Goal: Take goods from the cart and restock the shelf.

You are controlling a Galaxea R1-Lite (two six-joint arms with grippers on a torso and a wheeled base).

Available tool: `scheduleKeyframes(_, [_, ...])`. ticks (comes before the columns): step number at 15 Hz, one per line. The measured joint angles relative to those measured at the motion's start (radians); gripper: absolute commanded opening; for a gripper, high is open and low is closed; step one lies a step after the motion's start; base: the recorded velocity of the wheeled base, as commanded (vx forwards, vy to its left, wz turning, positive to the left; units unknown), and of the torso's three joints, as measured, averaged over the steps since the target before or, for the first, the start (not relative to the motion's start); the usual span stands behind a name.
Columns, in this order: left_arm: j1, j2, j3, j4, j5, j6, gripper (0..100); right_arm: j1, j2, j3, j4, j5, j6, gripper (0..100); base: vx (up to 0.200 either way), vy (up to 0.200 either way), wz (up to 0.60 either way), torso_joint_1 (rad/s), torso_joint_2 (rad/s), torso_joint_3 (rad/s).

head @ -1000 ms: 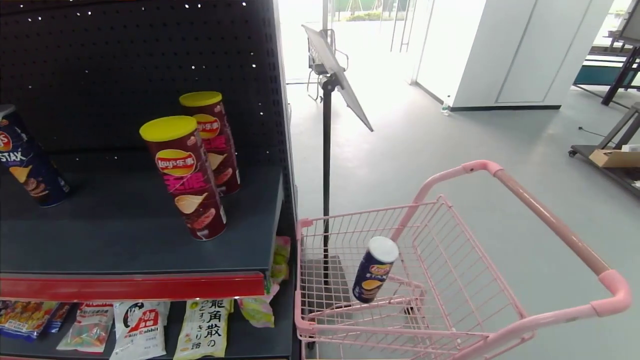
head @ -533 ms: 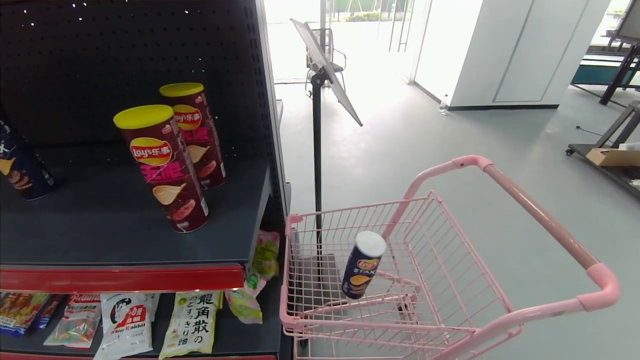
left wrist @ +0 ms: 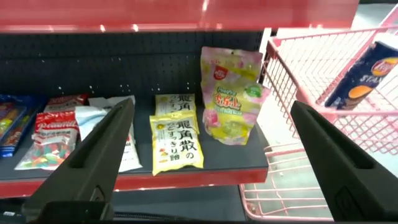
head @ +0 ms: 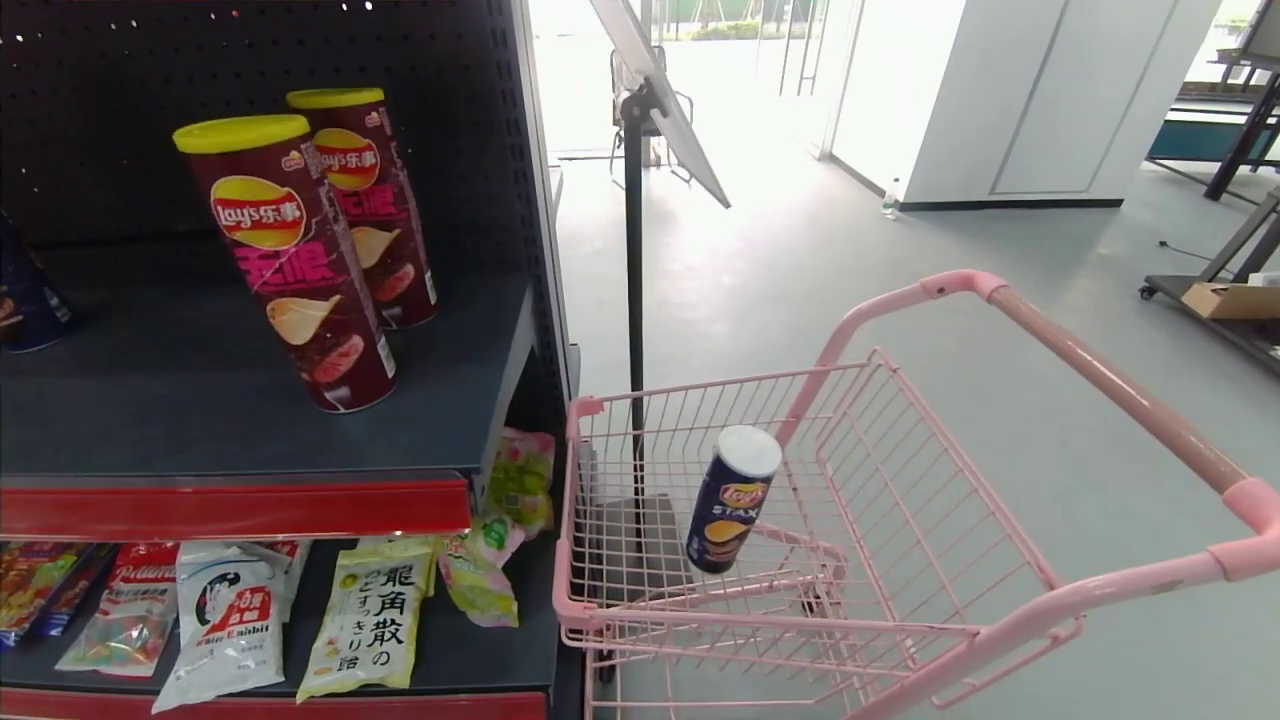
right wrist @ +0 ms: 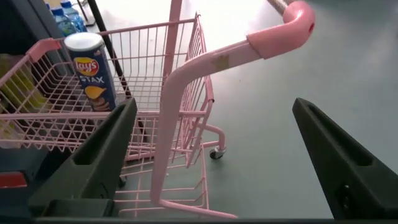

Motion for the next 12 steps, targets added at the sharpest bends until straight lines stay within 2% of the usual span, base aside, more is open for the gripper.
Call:
scheduleKeyframes(7, [0.000,0.000,0.000,0.000,0.000,-0.001,100,0.000,0.000,0.000,0.000,0.000,-0.002,100,0.000,0.000,0.00,-0.189,0.52,0.329])
scheduleKeyframes(12, [0.000,0.000,0.000,0.000,-0.001,0.000,100,0.007,0.014,0.000,0.000,0.016,-0.014,100,0.000,0.000,0.00,-0.045,0.14,0.095])
